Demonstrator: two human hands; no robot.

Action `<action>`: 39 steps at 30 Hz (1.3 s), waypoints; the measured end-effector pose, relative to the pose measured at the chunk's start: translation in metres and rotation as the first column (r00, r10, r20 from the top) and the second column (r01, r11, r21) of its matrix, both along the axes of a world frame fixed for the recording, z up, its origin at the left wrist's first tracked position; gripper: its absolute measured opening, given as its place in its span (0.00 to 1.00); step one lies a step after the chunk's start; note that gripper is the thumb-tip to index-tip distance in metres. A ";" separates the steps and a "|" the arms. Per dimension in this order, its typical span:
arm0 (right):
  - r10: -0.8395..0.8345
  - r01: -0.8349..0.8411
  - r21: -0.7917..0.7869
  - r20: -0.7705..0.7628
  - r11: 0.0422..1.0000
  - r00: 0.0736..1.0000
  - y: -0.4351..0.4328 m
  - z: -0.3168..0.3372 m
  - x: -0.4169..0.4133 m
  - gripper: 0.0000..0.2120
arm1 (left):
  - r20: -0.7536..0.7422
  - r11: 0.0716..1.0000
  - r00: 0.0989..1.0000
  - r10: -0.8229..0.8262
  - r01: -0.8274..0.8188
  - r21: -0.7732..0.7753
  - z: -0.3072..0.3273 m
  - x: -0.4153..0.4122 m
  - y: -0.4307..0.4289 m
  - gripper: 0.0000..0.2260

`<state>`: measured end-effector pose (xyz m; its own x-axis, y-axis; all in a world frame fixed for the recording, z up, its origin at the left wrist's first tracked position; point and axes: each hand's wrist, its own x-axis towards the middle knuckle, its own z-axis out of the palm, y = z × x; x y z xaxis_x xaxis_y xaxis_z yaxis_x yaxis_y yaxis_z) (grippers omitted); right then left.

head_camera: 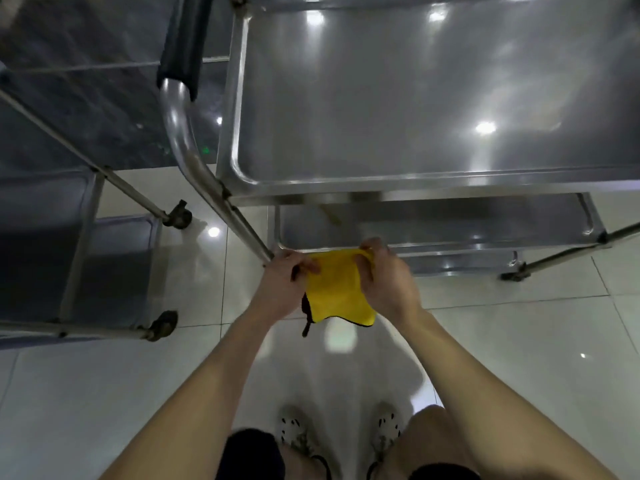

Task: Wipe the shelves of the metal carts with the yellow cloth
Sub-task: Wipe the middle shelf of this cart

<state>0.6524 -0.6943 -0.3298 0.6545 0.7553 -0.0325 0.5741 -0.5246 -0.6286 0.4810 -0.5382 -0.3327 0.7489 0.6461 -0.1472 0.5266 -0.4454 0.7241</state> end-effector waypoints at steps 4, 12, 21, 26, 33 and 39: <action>0.004 -0.003 0.065 -0.010 0.998 1.000 0.016 -0.069 0.015 0.10 | 0.006 0.999 0.999 -0.040 0.040 0.015 -0.059 0.014 0.016 0.11; -0.081 0.020 0.380 0.144 0.925 0.986 0.090 -0.115 0.088 0.05 | 0.251 0.973 0.968 0.002 -0.059 0.222 -0.114 0.102 0.089 0.07; -0.041 -0.038 0.162 0.461 0.986 0.887 0.108 -0.149 0.096 0.22 | 0.647 0.792 0.762 0.033 -0.414 0.448 -0.196 0.027 0.054 0.04; 0.107 -0.171 0.103 0.452 0.980 0.886 0.088 -0.150 0.055 0.27 | 0.770 0.731 0.523 0.365 -0.673 0.110 -0.175 -0.006 0.062 0.24; 0.236 -0.109 -0.303 0.424 0.947 0.874 0.124 -0.187 0.048 0.42 | 0.691 0.865 0.549 0.471 -0.442 -0.237 -0.150 0.032 0.113 0.32; 0.258 -0.106 -0.397 0.351 0.912 0.900 0.236 -0.177 0.033 0.41 | 0.694 0.831 0.504 0.514 -0.492 -0.259 -0.151 0.038 0.114 0.31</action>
